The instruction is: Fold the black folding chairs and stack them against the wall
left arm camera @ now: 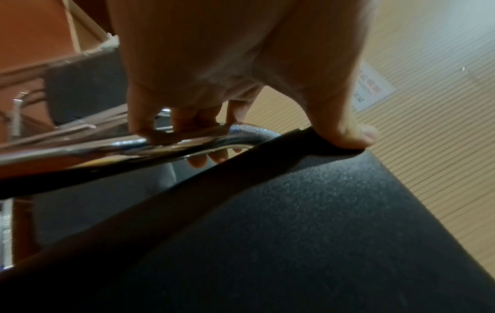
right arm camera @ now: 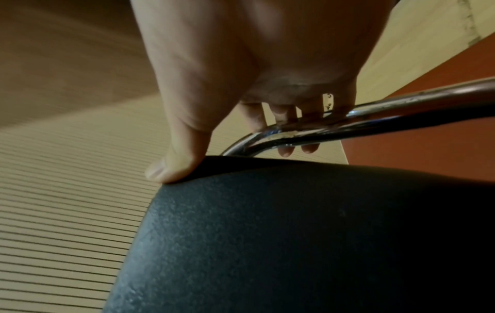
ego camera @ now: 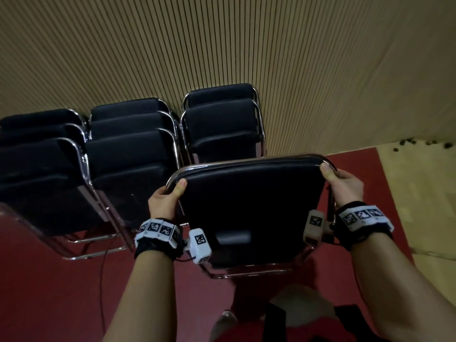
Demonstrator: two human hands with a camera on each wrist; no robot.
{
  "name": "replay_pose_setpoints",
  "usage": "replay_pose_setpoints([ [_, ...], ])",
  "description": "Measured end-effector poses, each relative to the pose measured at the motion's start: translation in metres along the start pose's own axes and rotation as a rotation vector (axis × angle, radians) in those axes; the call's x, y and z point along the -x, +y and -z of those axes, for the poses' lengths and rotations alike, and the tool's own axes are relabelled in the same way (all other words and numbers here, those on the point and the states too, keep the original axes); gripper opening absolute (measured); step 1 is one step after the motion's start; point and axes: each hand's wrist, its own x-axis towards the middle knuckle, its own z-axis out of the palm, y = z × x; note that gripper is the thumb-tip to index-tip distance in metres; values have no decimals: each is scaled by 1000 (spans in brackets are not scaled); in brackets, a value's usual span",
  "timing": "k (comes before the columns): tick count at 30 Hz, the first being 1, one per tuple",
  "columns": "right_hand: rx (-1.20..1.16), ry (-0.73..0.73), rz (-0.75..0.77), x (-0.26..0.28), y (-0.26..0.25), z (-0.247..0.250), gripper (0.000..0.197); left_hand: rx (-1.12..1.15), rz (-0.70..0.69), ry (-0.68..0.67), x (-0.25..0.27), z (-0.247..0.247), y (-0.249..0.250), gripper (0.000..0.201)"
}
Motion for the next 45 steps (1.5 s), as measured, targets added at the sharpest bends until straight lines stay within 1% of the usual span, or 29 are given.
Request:
replay_pose_setpoints([
  [3, -3, -21, 3, -36, -4, -30, 32, -44, 6, -15, -50, -16, 3, 28],
  [4, -8, -25, -1, -50, -7, -41, 30, -58, 9, -14, -68, -23, 3, 30],
  [8, -11, -39, -20, -120, -8, -84, 25, -82, 22, 16, -122, -62, 9, 23],
  [11, 37, -66, -24, -177, -10, -119, 20, -66, 31, 59, -162, -93, 17, 24],
  [15, 70, -114, -43, -229, -11, -159, 17, -54, 59, 78, -209, -115, 22, 26],
  [16, 89, -128, -43, -241, -10, -167, 19, -55, 67, 85, -218, -119, 19, 26],
  [19, 168, -168, -27, -271, -2, -191, 42, -53, 92, 123, -245, -128, 13, 27],
  [21, 189, -167, -54, -291, 2, -206, 50, -70, 113, 125, -266, -134, 13, 25],
  [23, 207, -167, -74, -302, 5, -219, 54, -76, 116, 116, -278, -140, 12, 21],
  [25, 249, -171, -113, -317, 12, -234, 62, -90, 128, 114, -302, -144, 7, 18],
  [26, 267, -174, -107, -317, 12, -235, 63, -85, 126, 119, -301, -144, 5, 16],
  [31, 322, -169, -141, -341, 20, -266, 50, -125, 167, 99, -350, -152, -1, 12],
  [33, 318, -163, -166, -344, 23, -276, 48, -126, 190, 86, -364, -154, -5, 12],
  [36, 298, -143, -208, -347, 28, -288, 34, -132, 213, 77, -385, -154, -13, 15],
  [38, 268, -138, -239, -350, 32, -294, 34, -145, 231, 74, -395, -154, -18, 20],
  [41, 270, -136, -253, -356, 37, -304, 32, -156, 240, 80, -408, -156, -23, 14],
  [45, 272, -131, -258, -368, 37, -320, 27, -187, 266, 80, -428, -156, -27, 19],
])
